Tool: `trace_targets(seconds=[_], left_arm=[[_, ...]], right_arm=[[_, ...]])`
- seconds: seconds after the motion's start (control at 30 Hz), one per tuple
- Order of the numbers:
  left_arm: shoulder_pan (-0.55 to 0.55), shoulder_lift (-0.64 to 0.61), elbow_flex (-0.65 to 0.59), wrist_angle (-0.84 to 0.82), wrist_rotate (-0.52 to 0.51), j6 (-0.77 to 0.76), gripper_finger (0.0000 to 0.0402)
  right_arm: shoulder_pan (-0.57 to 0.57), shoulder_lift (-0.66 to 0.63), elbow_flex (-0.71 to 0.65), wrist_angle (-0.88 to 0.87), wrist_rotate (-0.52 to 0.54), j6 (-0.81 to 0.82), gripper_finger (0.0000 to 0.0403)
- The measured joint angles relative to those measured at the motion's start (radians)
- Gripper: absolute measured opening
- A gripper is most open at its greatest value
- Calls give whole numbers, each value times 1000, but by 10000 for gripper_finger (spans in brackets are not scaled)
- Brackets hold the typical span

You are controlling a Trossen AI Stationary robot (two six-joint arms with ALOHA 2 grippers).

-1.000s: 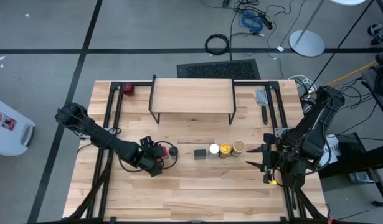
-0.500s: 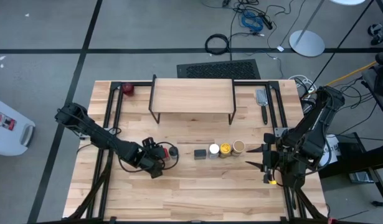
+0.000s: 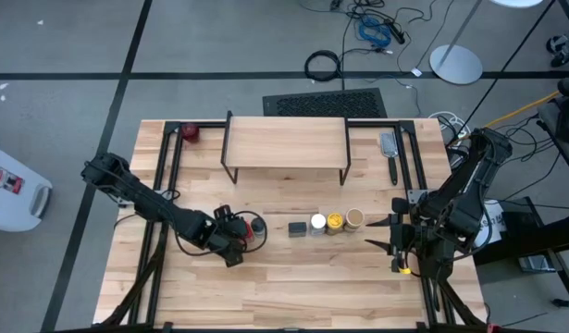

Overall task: Shelf spices
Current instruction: Put the red seasoning can on the shelf

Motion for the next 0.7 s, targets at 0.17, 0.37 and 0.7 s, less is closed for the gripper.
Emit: trace_targets(seconds=[0.17,0.37,0.7], left_arm=[[15,0,1,-8,12,5,308],[20,0,1,-10,42,5,307],[20,0,1,-10,49,5,248]], right_arm=[[0,0,0,0,0,0,167],[0,0,0,0,0,0,167],[0,0,0,0,0,0,167]])
